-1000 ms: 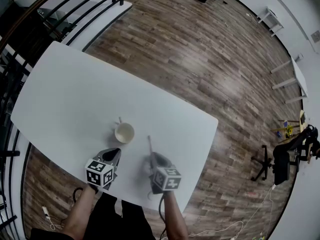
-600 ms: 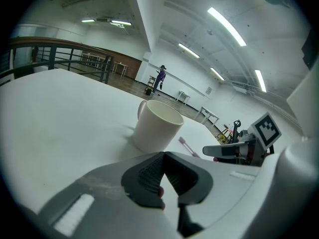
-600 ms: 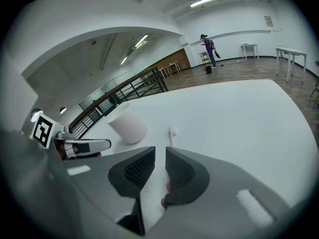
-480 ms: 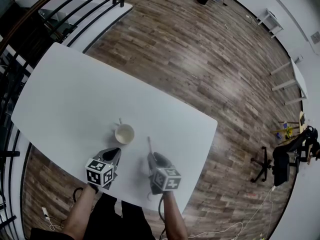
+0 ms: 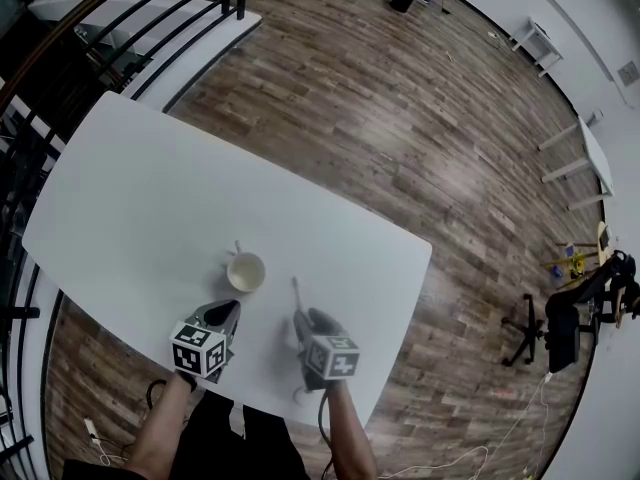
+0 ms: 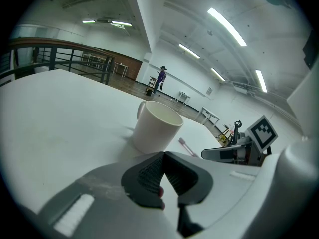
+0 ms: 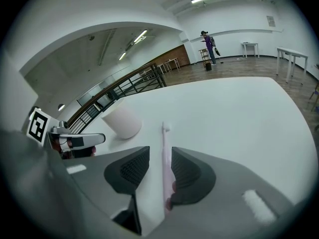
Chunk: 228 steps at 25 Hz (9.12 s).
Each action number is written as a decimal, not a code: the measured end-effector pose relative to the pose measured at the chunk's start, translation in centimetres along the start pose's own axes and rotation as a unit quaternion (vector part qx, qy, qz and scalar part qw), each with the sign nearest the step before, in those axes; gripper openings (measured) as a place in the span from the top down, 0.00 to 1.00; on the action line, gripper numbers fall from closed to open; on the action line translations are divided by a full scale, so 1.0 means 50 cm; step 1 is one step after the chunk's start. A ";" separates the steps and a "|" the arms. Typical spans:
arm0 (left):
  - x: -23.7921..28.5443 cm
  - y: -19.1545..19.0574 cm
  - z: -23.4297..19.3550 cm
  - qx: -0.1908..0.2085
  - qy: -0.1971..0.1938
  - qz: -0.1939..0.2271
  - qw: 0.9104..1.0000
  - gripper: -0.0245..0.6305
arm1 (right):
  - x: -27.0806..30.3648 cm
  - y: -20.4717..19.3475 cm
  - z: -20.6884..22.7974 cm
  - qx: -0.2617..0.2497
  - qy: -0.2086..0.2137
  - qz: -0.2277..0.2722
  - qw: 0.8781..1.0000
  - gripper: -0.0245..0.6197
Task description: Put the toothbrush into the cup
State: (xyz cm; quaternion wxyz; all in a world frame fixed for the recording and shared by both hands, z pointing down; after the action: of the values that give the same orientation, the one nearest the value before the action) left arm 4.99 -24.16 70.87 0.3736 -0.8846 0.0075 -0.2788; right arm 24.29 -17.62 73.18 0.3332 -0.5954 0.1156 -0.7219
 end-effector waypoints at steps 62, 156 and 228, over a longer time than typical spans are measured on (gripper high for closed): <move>-0.113 0.114 0.030 0.028 0.024 0.071 0.997 0.95 | -0.111 0.159 -0.083 -0.024 -0.002 0.086 0.996 0.88; -0.245 0.162 -0.114 -0.012 0.103 0.127 0.986 0.95 | 0.012 0.271 -0.290 -0.077 0.089 0.113 0.987 0.87; -0.260 0.318 0.232 0.177 -0.028 0.144 0.973 0.95 | -0.390 0.258 -0.247 -0.033 0.013 0.274 0.961 0.95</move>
State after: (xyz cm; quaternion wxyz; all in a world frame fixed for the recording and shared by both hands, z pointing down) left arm 2.89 -25.08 47.39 0.5611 -0.8012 0.0752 -0.1941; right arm 18.49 -18.10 47.38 0.4970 -0.5421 0.3022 -0.6065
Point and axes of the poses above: the fingertips, and each gripper's own axes: x forward along the fingers, z to its right, y out of its top, the point moved 5 cm from there along -x, backward along the fingers, and after that the axes turned 13 degrees about -y, right-handed, at the moved point
